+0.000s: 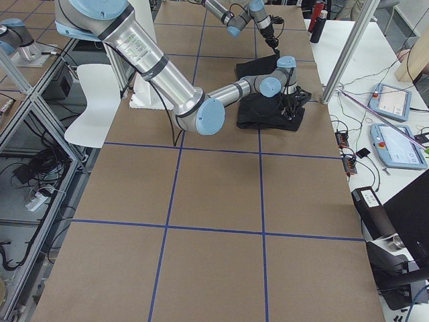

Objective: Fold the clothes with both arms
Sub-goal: 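Lay the hem down near the collar and open both grippers, then move the right gripper down to the folded shirt's side edge nearest it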

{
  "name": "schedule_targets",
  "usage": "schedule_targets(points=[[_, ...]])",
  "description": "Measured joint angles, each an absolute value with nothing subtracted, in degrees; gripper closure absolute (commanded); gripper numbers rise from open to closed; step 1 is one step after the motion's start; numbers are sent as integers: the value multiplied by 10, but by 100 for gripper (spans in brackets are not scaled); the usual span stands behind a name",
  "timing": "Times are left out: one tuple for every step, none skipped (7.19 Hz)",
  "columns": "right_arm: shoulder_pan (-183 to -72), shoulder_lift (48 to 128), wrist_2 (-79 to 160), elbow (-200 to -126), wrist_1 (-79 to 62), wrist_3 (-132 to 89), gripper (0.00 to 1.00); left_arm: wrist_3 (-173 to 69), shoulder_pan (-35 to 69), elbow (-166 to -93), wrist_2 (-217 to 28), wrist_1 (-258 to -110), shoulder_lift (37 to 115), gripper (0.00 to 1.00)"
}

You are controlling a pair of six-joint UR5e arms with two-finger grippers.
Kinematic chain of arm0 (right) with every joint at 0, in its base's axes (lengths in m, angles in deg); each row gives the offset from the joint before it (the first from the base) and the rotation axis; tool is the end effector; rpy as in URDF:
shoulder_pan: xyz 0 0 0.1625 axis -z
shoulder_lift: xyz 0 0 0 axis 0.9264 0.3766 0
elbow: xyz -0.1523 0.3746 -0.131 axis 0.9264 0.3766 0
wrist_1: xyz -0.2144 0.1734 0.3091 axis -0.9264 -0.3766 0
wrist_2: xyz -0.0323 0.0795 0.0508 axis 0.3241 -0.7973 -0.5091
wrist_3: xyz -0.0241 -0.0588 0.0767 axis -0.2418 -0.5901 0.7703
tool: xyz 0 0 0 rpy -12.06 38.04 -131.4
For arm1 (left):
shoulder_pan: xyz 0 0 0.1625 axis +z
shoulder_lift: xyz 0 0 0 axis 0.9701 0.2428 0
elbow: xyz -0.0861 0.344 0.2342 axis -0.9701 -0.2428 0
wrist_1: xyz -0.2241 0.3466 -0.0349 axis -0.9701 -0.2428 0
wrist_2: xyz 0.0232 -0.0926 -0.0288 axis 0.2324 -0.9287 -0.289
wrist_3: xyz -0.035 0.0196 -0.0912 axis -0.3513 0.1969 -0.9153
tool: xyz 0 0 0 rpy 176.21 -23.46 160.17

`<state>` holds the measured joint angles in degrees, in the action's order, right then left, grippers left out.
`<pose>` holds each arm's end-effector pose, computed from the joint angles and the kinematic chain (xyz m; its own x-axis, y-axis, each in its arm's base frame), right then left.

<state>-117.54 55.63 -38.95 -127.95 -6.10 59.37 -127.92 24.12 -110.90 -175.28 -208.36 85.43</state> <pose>-0.4597 -0.7142 0.3073 0.4366 0.7082 0.5549 -0.7252 0.6420 -0.2488 0.3588 -0.6376 0.4171 0.2868 -0.3847 -0.8774 0.6559 0.7464 -0.1129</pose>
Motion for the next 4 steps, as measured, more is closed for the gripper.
schedule_targets(points=[[-1175, 552, -389, -1262, -46, 594, 63, -1280, 241, -1105, -1753, -2085, 855, 52], [-1174, 552, -388, -1249, -35, 593, 54, -1281, 240, -1101, -1753, -2086, 855, 15], [-1173, 558, -388, -1246, -29, 593, 50, -1282, 236, -1099, -1753, -2087, 855, 0], [-1173, 570, -389, -1259, -27, 594, 44, -1285, 230, -1097, -1753, -2088, 856, 0]])
